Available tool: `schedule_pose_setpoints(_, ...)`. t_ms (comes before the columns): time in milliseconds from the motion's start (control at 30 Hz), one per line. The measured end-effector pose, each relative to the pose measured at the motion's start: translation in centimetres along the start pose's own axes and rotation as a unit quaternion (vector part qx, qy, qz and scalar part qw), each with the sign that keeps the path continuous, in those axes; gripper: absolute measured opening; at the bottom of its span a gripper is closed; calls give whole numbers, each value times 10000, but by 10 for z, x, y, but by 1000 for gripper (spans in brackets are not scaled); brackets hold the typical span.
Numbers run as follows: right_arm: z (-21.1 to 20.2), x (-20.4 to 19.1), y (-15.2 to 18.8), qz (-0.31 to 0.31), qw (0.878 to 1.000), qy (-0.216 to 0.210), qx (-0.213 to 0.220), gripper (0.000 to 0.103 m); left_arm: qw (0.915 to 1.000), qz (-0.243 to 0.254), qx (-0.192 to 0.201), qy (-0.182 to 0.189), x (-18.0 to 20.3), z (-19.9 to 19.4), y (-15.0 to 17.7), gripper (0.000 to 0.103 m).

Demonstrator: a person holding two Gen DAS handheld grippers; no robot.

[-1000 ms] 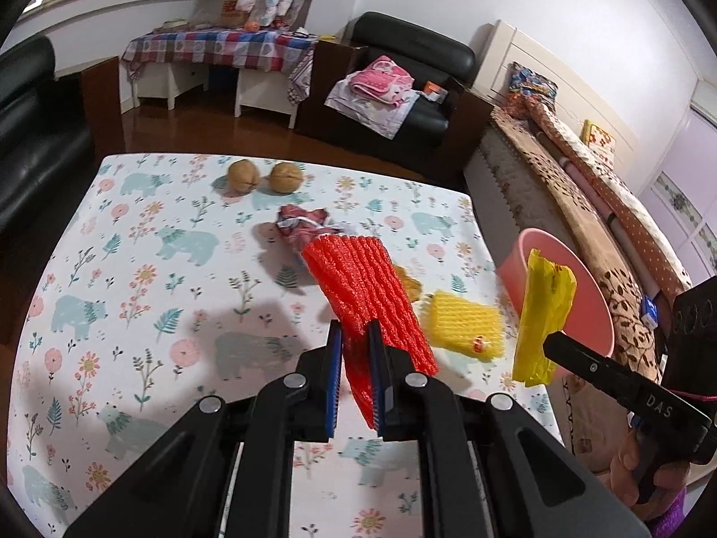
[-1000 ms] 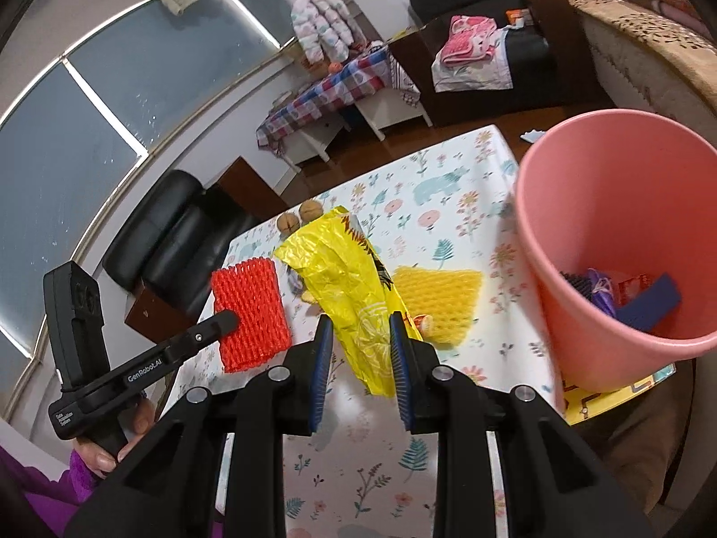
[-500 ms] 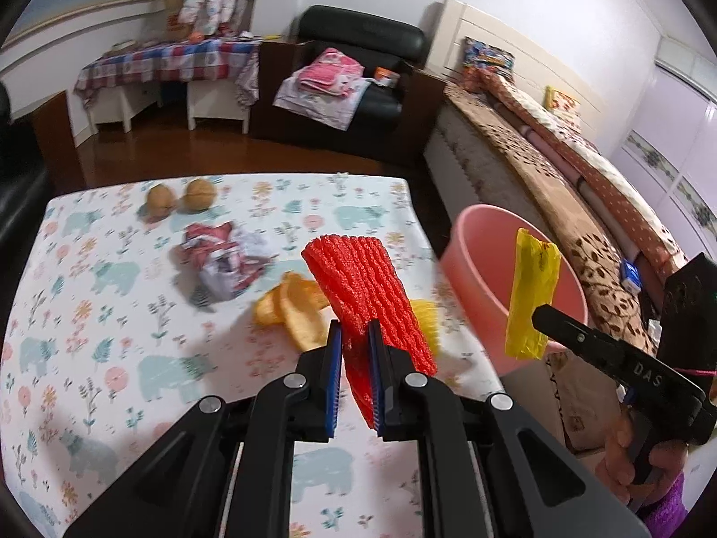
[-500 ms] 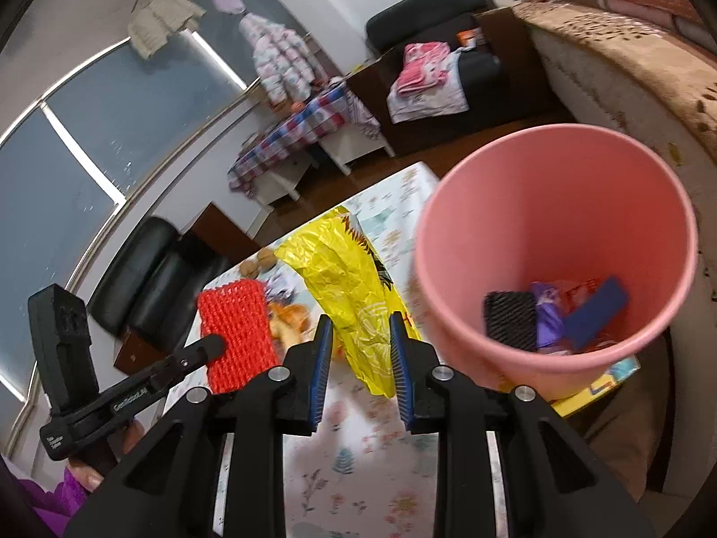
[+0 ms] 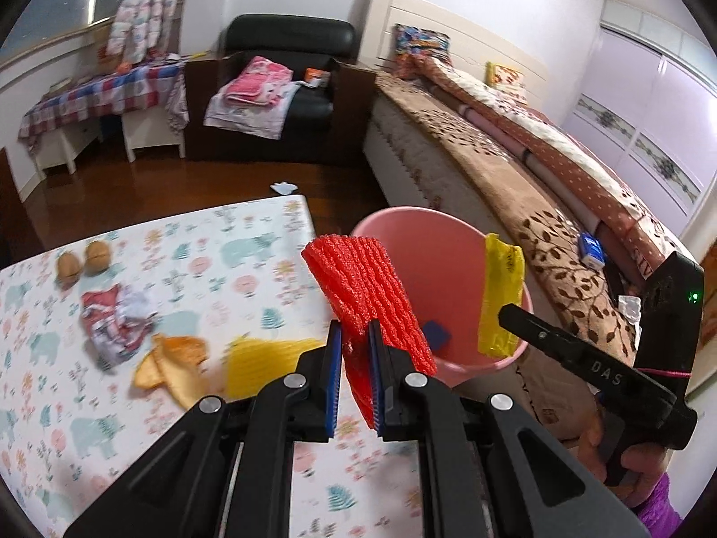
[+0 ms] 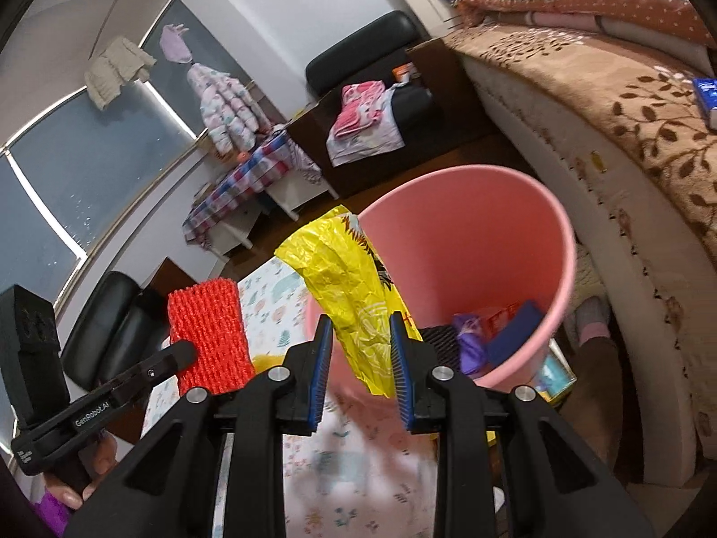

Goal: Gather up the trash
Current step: 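Carry the red net and yellow bag over the pink bucket and open both tools, then move both open tools back over the table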

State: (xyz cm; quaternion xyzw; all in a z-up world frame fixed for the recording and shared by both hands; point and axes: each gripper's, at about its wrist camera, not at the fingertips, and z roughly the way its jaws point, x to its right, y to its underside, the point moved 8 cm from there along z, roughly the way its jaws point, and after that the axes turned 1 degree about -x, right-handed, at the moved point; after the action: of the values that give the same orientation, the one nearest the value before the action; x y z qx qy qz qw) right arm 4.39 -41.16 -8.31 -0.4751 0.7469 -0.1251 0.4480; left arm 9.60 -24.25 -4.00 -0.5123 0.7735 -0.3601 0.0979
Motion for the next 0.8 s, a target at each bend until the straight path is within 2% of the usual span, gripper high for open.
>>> schedule_pose_setpoints(167,0,12,-5,-4,9998,200,73,26,9998,189,-46,63,23,20,-8,11)
schedule_pose_setpoints(400,4,23,-8,-21,9993,372,69,26,9996,198,-197,104,37,50,-12,11)
schedule_pose_setpoints(500,6,29,-8,23,9991,421,59,29,9994,169,-261,146,40,58,-12,20)
schedule_pose_setpoints(567,6,29,-7,57,9991,427,51,30,9993,172,-276,172,41,61,-13,31)
schedule_pose_setpoints(633,7,31,-8,77,9991,422,45,31,9993,184,-263,183,42,61,-13,35)
schedule_pose_setpoints(800,6,31,-7,59,9990,442,42,33,9993,286,-194,114,43,56,-13,35)
